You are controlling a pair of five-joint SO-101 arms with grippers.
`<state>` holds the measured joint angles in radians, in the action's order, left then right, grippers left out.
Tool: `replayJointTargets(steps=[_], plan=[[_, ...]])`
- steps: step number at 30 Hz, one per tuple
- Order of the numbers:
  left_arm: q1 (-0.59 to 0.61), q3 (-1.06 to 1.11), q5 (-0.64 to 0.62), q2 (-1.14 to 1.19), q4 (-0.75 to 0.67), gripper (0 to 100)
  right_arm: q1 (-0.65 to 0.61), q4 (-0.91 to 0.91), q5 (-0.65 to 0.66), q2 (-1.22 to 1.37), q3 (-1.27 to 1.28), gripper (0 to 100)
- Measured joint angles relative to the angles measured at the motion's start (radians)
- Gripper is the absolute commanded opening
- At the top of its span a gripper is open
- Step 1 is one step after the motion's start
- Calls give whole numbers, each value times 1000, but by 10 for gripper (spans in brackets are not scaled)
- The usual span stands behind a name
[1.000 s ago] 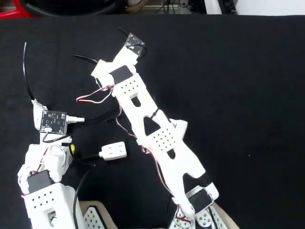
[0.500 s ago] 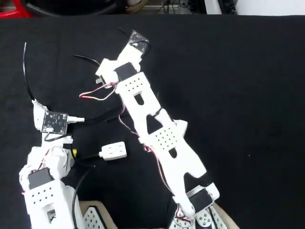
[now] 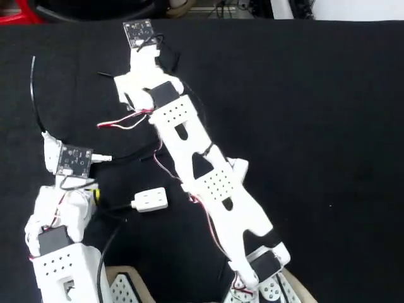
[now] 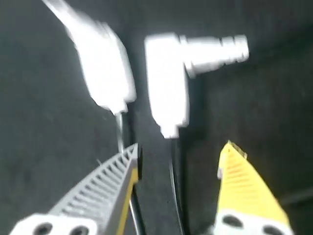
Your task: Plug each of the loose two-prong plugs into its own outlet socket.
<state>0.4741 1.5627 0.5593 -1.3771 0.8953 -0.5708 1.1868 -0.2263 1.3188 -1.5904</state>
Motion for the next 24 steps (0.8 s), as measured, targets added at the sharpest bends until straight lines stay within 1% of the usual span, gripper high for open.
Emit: replayJointTargets(steps=[4, 6, 8, 12, 15, 17, 21, 24], plan=[[0, 0, 0, -3, 0, 259, 31, 92, 18, 2, 15, 13], [-3, 0, 0, -2, 0, 259, 43, 157, 60, 2, 15, 12], [-5, 0, 0, -2, 0, 259, 51, 212, 138, 2, 15, 12], [-3, 0, 0, 5, 0, 259, 49, 272, 344, 2, 37, 11], [-5, 0, 0, 8, 0, 259, 51, 282, 446, 14, 44, 14], [-5, 0, 0, 12, 0, 259, 55, 285, 493, 20, 31, 14], [-5, 11, -2, 12, -8, 196, 54, 334, 620, 18, -31, 13], [-5, 18, -51, 12, -51, 165, 41, 448, 732, 6, -32, 12]])
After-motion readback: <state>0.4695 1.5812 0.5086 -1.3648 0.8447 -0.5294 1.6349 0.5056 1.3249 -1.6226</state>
